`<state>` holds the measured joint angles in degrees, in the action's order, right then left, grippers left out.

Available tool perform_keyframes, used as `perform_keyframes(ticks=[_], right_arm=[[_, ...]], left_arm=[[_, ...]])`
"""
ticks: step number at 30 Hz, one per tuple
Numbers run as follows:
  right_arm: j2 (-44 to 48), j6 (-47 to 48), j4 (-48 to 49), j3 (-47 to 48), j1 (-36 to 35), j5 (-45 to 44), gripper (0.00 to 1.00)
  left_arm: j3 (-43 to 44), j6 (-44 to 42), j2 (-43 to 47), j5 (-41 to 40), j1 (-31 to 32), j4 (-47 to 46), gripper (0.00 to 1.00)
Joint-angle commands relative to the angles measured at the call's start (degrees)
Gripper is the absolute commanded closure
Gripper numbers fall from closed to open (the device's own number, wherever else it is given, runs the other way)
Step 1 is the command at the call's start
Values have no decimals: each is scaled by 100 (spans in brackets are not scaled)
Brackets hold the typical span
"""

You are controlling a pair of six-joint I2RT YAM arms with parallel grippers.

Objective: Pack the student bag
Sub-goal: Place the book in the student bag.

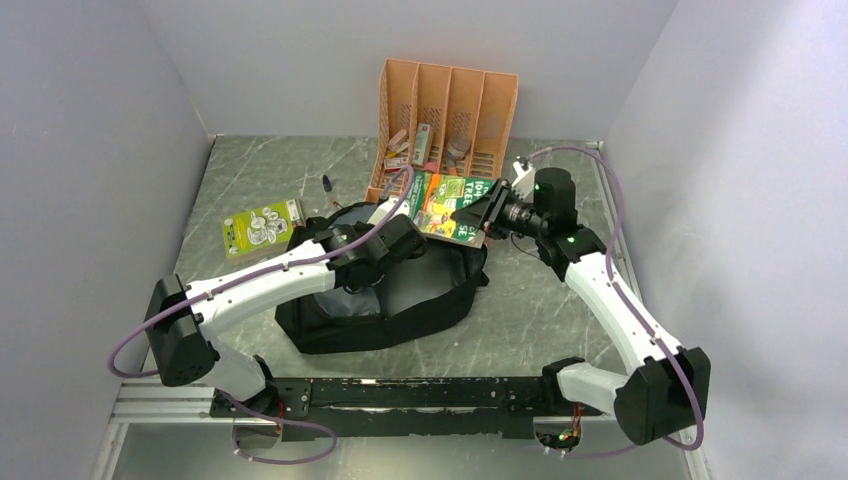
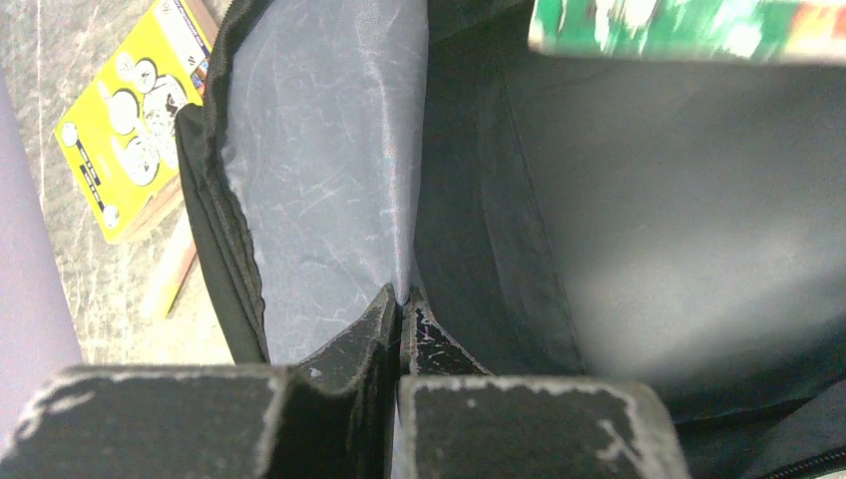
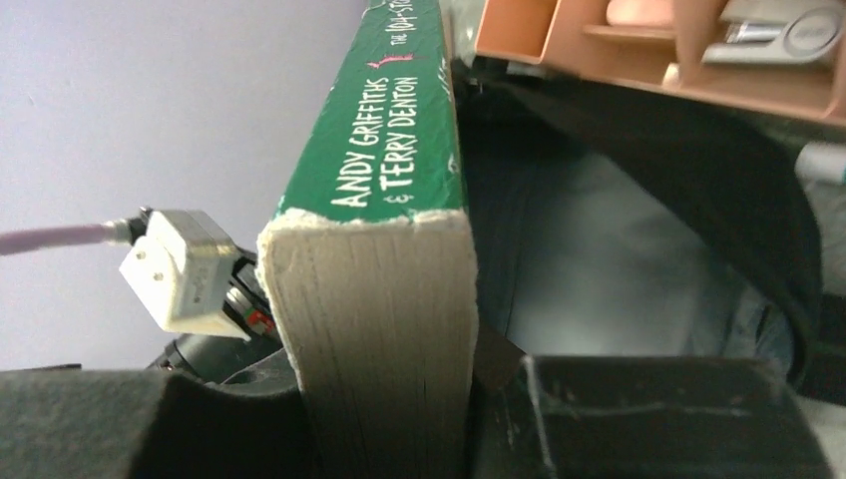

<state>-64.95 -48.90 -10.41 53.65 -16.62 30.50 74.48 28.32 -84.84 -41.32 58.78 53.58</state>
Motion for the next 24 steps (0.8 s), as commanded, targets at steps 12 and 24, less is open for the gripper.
perform_keyframes(ticks=[12,24], right_arm=[[-1025,1014,-1314,884,-745,568,100],[-1822,241,229,777,-1656,973,100]], left_arm=[[74,-317,174,114,-42,-607,95],[153,-440,389,143,-40,-732,95]])
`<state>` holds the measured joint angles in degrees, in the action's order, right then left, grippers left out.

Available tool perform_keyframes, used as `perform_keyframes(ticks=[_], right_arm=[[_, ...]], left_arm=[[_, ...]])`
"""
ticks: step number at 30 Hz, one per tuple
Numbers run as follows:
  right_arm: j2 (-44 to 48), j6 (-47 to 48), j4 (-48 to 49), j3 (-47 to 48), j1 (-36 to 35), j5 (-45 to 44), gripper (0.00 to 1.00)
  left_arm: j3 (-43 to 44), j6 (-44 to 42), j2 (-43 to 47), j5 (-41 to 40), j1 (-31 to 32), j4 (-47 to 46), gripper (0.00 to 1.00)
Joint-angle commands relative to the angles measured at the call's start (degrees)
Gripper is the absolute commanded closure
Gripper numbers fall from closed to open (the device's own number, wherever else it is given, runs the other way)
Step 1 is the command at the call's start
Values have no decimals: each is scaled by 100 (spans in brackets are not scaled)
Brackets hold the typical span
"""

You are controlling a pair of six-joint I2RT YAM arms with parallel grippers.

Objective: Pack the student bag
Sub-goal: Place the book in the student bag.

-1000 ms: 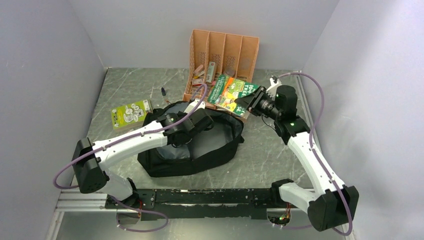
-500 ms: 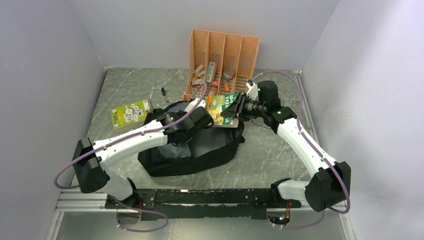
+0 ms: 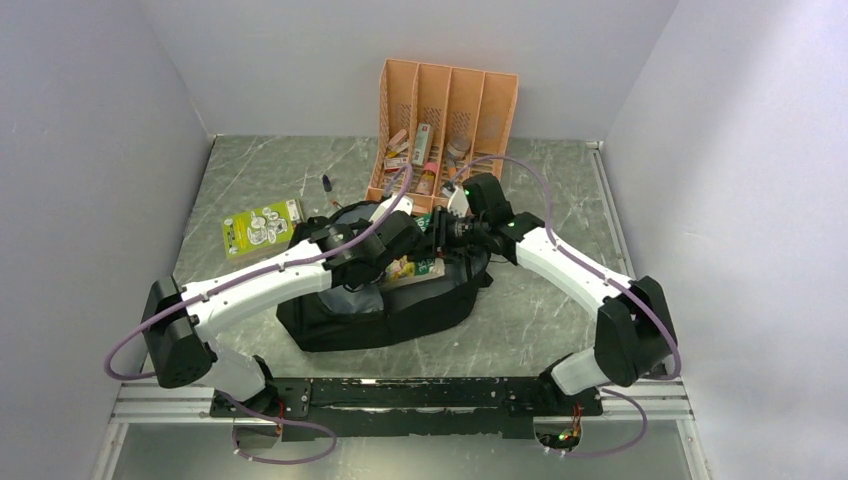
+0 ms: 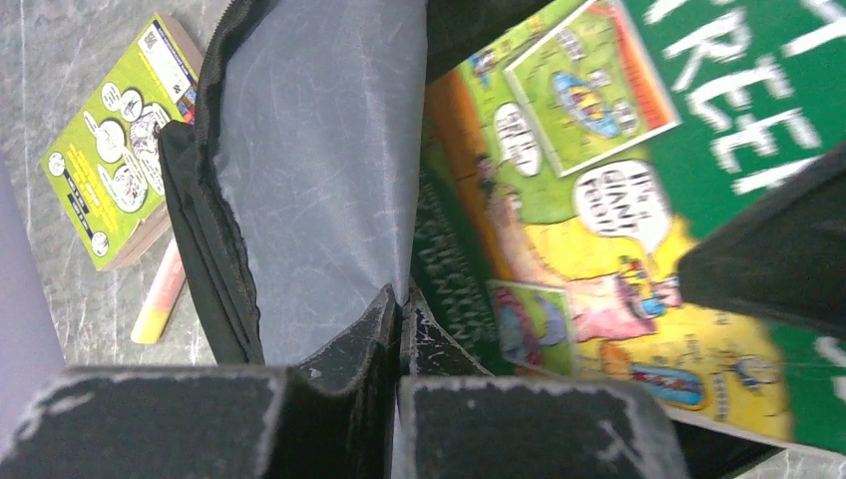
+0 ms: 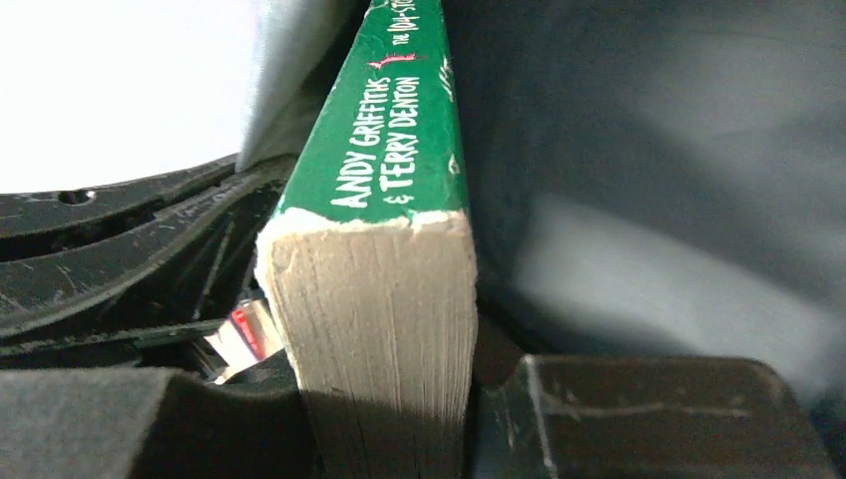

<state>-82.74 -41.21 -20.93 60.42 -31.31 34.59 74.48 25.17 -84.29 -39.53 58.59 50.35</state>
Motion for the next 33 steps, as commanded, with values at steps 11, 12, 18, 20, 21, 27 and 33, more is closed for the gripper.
perform_keyframes(ticks=[11,12,18,20,21,27,33], right_arm=[[-794,-1796,3336,-131,-691,854,100],[-884,-1871,3438,-114,-745,864,100],[-1358,-2249,4210,-121,-1019,826,100],[-1559,-2239,4310,-102,-1093,775,100],[-1635,-2218,4320,-87,-1133,739,100],[-2127,-2191,4637,-84,-1356,557,100],[-2522,-2189,5095,-222,-1472,153,94]], left_arm=[[274,-219,542,2,-23,-583,95],[294,-218,553,22,-23,-610,95],[400,-187,571,81,-21,-648,95],[410,-194,588,86,-23,-670,95],[410,-190,597,80,-23,-682,95],[422,-188,581,102,-23,-694,95],[369,-188,533,137,-23,-715,95]])
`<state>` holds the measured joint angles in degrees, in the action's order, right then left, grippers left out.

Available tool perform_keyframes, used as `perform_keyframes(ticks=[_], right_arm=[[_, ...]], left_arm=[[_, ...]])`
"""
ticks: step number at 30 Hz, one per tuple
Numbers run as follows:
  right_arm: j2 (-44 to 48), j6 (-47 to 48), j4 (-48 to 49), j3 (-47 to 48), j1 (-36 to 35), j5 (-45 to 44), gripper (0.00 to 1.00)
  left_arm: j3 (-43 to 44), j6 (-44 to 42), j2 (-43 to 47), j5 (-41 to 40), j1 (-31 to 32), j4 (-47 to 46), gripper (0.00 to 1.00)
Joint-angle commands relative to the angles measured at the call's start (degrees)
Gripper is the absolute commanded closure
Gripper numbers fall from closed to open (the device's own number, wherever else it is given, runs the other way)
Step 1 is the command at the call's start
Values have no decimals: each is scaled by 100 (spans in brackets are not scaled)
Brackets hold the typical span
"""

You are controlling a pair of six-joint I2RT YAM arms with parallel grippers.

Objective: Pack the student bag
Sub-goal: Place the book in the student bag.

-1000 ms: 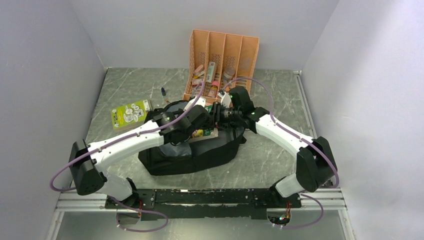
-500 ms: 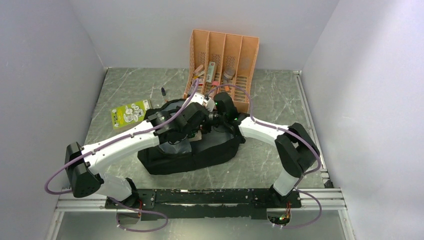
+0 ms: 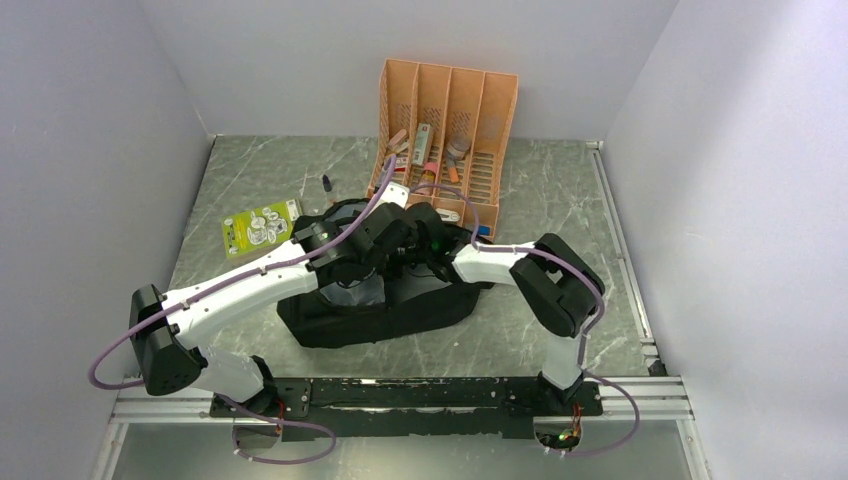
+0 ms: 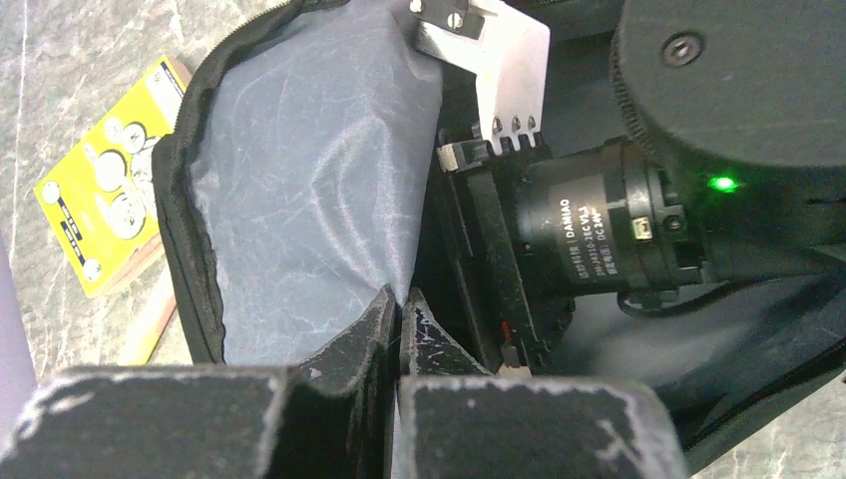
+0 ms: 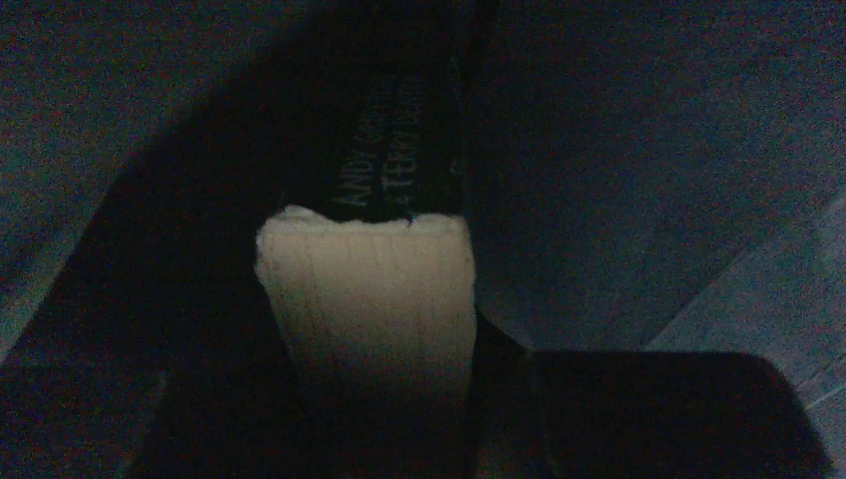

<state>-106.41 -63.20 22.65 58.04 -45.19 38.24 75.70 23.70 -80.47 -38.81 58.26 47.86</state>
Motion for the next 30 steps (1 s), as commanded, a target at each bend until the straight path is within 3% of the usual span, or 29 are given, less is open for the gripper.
perform_keyframes(ticks=[1,7,19,30], right_arm=[[-230,98,599,41,-94,-323,90],[-472,644,-105,225,-102,-827,69],[73,1393,-1235,307,-104,-1555,18],[750,1847,-2246,318,-95,-2413,13]], left_arm=[[234,-40,146,68,10,-476,95],[0,-2,219,-139,10,-439,95],[-442,214,188,-362,-3,-364,95],[-531,252,207,-373,-77,-371,95]])
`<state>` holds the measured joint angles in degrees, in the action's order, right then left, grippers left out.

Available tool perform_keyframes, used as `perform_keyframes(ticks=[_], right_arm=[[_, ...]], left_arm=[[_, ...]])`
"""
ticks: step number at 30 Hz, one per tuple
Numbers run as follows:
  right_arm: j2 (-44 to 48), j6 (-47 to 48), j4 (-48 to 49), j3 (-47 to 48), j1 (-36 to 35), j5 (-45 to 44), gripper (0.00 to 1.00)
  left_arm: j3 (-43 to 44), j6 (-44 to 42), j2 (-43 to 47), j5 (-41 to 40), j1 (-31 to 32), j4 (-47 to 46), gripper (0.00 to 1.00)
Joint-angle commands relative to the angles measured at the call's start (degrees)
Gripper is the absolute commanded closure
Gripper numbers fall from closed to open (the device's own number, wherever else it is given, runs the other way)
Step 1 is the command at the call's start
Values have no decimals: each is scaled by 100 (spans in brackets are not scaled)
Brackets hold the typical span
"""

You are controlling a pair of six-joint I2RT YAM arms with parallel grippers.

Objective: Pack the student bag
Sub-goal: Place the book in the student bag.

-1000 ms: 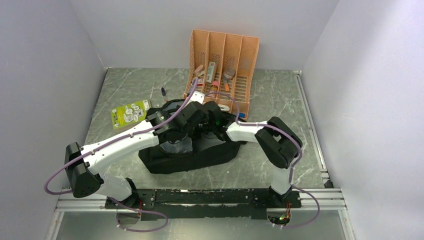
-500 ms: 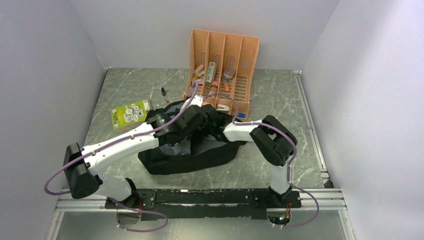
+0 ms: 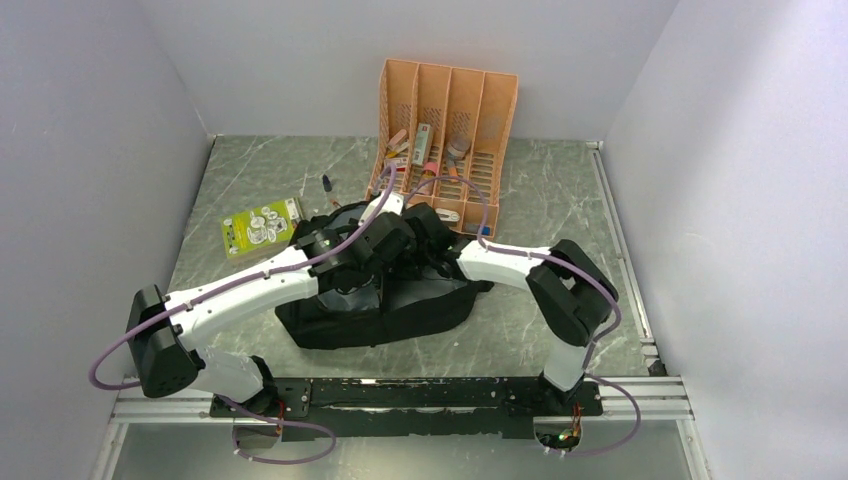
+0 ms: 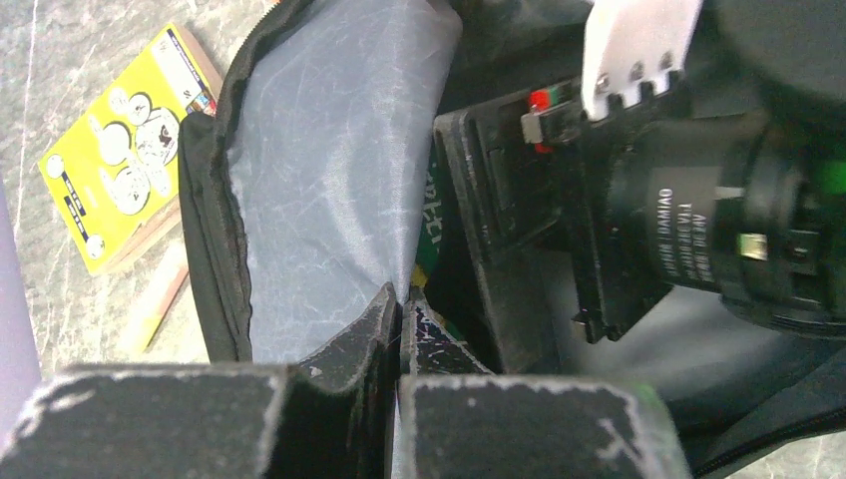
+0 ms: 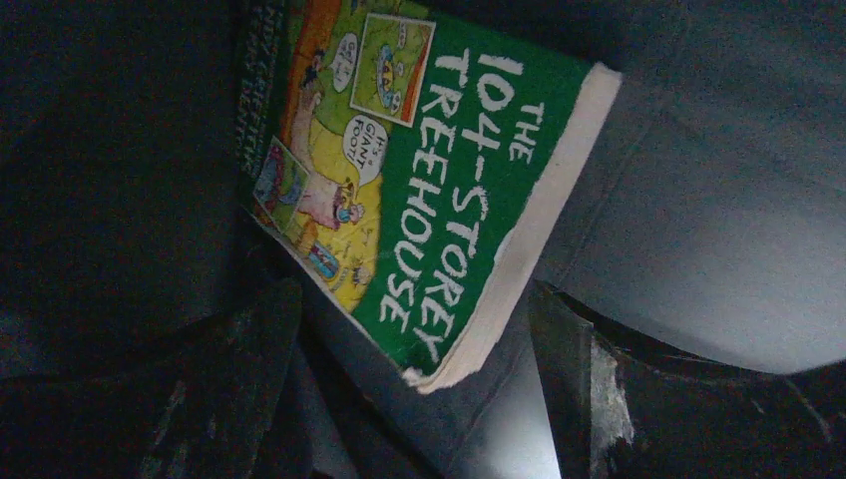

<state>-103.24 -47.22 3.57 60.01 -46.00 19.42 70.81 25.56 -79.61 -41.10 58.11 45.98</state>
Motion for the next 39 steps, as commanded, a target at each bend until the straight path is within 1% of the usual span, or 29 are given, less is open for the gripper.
perform_keyframes(ticks=[1,4,9,13,16,19,22,27,29,32,35,39], right_arm=[[532,249,-460,58,-8,-627,13],[865,229,-541,-112,43,-817,13],[1585,452,-698,-306,112,-1197,13],[2197,586,-957,-446,164,-1857,13],[2581,688,-1094,-590,195,-2524,13],[2887,647,-1215,-736,281,-3051,12],[3209,642,-1206,-946,394,-3334,11],[3600,578,-1443,-1087,615,-3840,10],[3719,623,-1556,-1092,800,-3795,9],[3897,690,-1605,-1126,1114,-3612,9],[4051,813,-1588,-1164,1315,-3474,8],[4157,975,-1590,-1189,1371,-3443,5]], left_arm=[[-56,63,129,-132,-67,-191,95],[-110,54,156,-87,-71,-230,95],[-221,39,236,-26,-80,-326,95],[-300,43,329,34,-80,-433,95],[-338,33,354,132,-78,-513,94],[-339,38,313,246,-81,-533,85],[-352,0,253,365,-81,-576,74],[-237,131,149,478,-88,-485,64],[-206,194,161,542,-89,-499,55],[-144,292,206,659,-179,-503,48],[-59,274,279,987,-474,-596,43],[86,151,402,1428,-1075,-776,39]])
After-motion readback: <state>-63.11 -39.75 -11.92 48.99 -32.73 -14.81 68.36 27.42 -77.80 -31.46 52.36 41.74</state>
